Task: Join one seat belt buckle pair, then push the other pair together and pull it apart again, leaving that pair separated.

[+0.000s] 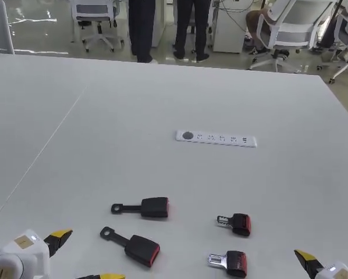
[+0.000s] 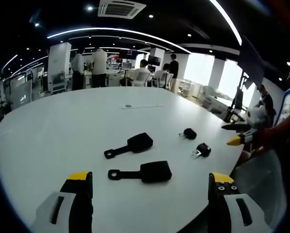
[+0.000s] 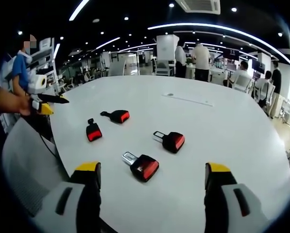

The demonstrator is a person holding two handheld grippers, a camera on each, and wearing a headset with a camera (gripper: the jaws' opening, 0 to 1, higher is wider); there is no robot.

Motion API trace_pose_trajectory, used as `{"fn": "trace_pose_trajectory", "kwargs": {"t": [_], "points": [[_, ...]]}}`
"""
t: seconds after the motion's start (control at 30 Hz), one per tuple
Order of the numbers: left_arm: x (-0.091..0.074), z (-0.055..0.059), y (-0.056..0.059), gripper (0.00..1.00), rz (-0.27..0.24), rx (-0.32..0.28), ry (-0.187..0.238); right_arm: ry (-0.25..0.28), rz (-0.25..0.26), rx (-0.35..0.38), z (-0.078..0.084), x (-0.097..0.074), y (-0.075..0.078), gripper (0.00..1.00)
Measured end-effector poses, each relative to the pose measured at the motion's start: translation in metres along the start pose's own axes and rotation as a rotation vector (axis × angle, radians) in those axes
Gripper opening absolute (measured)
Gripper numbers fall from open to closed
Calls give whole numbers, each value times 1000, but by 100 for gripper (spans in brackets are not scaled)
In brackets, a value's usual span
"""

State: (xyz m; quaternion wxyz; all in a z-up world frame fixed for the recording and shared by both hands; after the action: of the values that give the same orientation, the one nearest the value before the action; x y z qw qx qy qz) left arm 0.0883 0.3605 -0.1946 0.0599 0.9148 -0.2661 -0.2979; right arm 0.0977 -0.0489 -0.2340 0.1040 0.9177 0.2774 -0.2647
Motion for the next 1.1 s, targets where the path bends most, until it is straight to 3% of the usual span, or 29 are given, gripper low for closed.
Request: {"fn": "trace_pose_trajectory", "kwargs": {"t": [0.4,0.6,0.73,0.87,1.1], "points": [[18,1,-6,100,40,54,-66,-40,-62,-48,-2,15,2,91],[29,2,-11,100,70,88,-97,-67,-122,-92,-4,26,2,89],[36,3,-14,100,89,138,-146,-99,-157,-132,-3,33,3,87],[43,1,-17,100,124,141,-163,-125,-189,-157,-2,39,4,86],[56,0,-23,93,179,213,-205,-162,-277,-190,-3,52,6,82]]}}
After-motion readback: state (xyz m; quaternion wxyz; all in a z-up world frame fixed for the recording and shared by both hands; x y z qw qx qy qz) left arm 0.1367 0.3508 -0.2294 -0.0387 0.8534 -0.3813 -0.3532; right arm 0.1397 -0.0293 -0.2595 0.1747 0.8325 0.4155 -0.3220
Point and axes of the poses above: the centre of the closed fingertips' face, and the gripper's own axes: x roughly forward along the fingers, y roughly to its right, z roughly out of its underside, the point moved 9 cm from there along -x, roughly backward along the fingers, and after that the axes turned 6 degrees about -x, right-handed, at the moved point
